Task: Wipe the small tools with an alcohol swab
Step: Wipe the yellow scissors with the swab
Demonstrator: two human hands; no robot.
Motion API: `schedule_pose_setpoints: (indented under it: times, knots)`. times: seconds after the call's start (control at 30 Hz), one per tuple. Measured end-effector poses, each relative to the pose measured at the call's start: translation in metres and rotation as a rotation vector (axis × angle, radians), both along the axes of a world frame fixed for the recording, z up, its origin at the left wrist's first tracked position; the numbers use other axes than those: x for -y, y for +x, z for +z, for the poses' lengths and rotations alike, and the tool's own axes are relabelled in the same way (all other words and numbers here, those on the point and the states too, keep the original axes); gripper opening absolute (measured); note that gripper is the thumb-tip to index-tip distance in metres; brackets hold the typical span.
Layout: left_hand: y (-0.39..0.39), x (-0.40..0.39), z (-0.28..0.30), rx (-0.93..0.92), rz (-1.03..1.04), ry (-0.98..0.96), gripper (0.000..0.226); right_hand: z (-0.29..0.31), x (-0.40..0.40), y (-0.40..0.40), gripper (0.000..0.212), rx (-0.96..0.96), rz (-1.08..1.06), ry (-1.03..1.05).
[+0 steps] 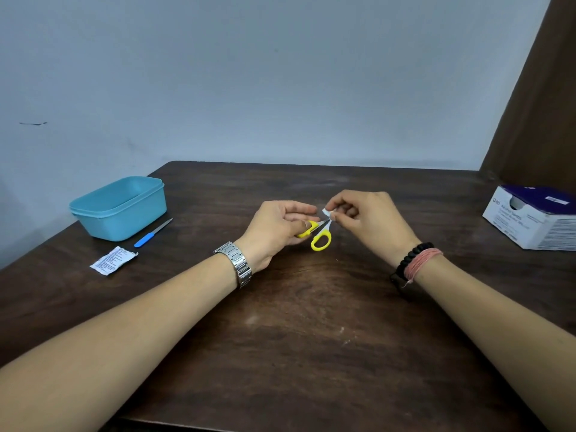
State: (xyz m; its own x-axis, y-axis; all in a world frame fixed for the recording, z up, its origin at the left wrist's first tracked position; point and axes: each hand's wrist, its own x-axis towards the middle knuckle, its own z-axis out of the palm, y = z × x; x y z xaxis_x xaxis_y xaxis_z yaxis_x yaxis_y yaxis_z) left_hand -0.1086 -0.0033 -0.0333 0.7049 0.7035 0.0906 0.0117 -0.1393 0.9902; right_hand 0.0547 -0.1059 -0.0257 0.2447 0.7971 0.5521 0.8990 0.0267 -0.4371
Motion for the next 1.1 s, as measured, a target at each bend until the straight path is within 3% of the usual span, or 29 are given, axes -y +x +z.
schedule_pose_setpoints:
  times: [0.17,0.37,0.53,0.73,0.83,0.93,1.1]
  knots:
    - [0.000,-0.001,0.001,-0.002,0.027,0.014,0.024,0.000,0.002,0.010,0.009,-0.013,-0.090,0.000]
    - [-0.001,-0.002,0.000,0.006,0.034,0.027,0.024,0.001,0.001,-0.006,0.010,0.041,0.036,-0.037]
    - [-0.001,-0.002,0.000,0.028,0.036,0.006,0.024,0.000,0.003,0.012,0.009,0.023,-0.074,0.019]
    - [-0.001,-0.004,0.001,0.038,0.030,-0.009,0.024,0.000,0.002,0.001,0.011,0.127,0.036,-0.007]
    - [-0.002,-0.004,0.001,0.047,0.034,-0.018,0.025,0.001,0.001,0.007,0.011,0.095,-0.024,0.003]
    - [-0.001,-0.002,0.002,0.047,0.025,-0.010,0.024,0.000,0.004,0.016,0.011,-0.056,-0.104,0.022]
    - [-0.001,-0.003,0.004,0.076,0.047,0.027,0.022,0.006,0.003,0.014,0.016,-0.915,-0.005,0.092]
